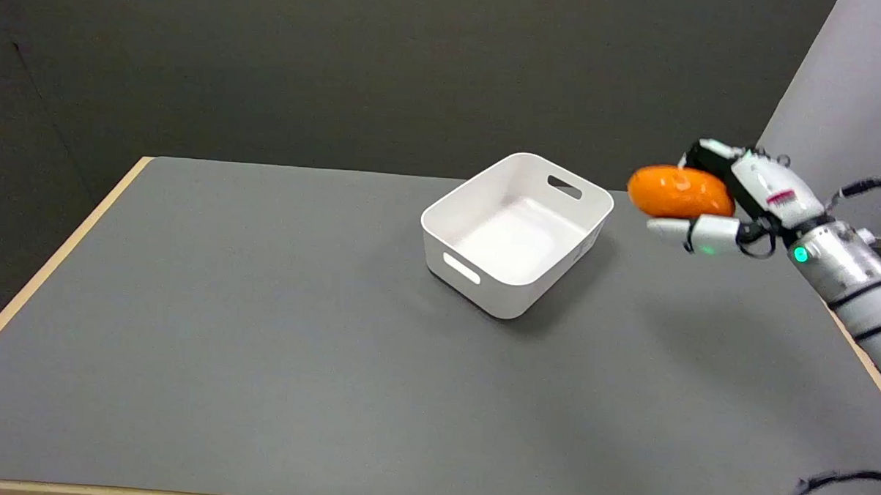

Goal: Place mango into white box.

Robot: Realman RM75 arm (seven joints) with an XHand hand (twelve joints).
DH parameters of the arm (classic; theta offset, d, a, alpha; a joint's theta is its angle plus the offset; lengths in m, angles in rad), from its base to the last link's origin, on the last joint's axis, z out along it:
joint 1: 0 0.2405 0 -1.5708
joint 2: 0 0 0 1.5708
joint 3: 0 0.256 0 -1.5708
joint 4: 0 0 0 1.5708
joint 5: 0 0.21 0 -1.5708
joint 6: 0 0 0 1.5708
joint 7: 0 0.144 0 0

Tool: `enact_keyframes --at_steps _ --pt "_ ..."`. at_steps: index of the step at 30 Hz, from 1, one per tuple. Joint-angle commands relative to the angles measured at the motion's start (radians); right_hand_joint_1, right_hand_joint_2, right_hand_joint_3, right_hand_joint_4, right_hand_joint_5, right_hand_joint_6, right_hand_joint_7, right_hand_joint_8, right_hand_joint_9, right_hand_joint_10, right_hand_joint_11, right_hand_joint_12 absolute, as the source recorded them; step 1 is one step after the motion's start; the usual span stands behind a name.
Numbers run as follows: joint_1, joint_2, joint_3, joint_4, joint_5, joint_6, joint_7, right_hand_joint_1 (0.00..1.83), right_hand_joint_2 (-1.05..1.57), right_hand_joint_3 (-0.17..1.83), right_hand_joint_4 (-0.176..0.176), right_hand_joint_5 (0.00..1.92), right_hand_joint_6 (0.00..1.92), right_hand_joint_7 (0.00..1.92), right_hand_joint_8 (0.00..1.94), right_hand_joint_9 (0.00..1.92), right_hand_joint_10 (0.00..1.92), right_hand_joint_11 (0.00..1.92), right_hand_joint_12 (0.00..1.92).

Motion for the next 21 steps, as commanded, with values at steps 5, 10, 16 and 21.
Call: enact_keyframes --at_steps 5,10,16,21 --pt "0.514 0.128 -0.630 0.041 0.169 0.308 0.029 0.98 1.15 0.37 -0.091 0.62 1.58 0.81 1.94 0.86 1.92 0.27 1.92" --pt "0.705 0.108 -0.822 0.184 0.169 0.306 0.029 0.98 1.14 0.37 -0.091 0.64 1.57 0.82 1.94 0.90 1.92 0.29 1.92" --pt "0.895 0.053 -1.005 0.434 0.164 0.294 0.029 0.99 1.13 0.38 -0.088 0.65 1.55 0.83 1.94 0.93 1.92 0.32 1.92" --pt "0.951 0.025 -1.052 0.554 0.163 0.286 0.025 0.99 1.12 0.38 -0.085 0.65 1.55 0.84 1.94 0.94 1.92 0.32 1.92"
